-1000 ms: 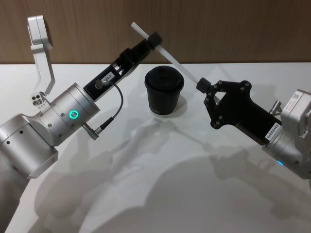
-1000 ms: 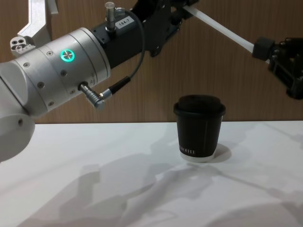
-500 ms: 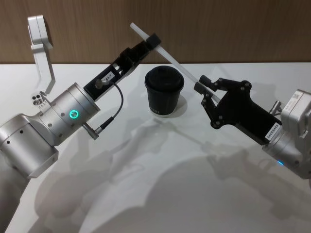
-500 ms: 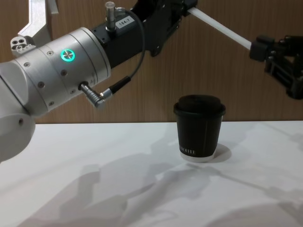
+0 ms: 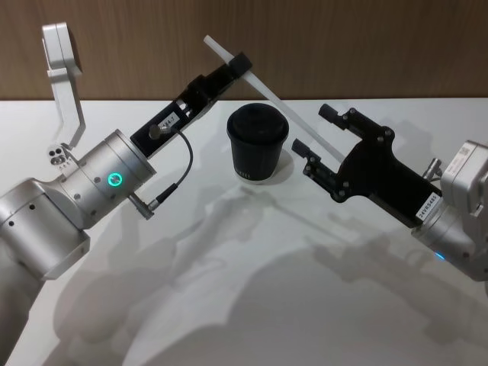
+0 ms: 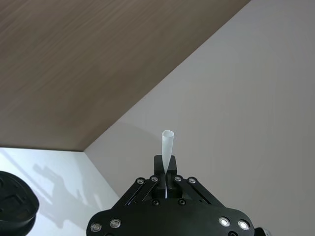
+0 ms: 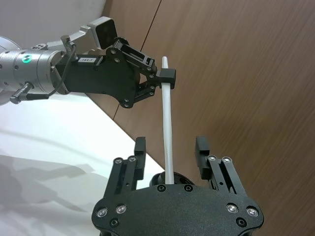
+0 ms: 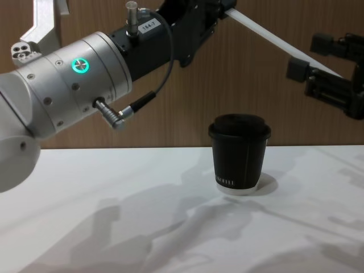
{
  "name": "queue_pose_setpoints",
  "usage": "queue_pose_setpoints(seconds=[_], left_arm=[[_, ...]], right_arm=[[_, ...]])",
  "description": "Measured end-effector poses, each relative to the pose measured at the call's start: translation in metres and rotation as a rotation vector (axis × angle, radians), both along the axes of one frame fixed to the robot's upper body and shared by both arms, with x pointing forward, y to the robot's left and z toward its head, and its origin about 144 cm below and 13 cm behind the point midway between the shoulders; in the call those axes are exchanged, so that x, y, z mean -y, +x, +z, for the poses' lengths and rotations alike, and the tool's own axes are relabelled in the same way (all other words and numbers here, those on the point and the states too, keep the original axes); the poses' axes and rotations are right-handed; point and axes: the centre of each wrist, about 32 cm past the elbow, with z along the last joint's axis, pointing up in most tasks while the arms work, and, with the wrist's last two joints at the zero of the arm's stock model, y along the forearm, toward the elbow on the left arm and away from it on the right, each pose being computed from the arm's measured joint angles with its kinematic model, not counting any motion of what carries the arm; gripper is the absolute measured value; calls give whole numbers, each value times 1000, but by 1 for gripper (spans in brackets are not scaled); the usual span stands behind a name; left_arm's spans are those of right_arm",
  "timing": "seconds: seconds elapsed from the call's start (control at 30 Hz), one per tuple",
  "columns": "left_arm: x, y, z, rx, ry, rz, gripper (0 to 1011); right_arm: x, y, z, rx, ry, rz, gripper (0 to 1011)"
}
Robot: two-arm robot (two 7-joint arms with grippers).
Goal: Pick up the straw with one hand, pass it to the other hand, and insert it into the cup.
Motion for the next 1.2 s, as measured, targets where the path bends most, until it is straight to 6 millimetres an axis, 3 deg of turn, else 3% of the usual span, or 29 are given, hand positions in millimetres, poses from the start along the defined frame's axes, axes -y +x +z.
queue_pose_setpoints(seconds=[0.43,1.2], left_arm=[[-13,-8,16,85,128,79,17],[-21,-10,75,329,406,266,18]], right_arm=[[0,0,0,0,0,0,980],[0,0,0,0,0,0,1001]])
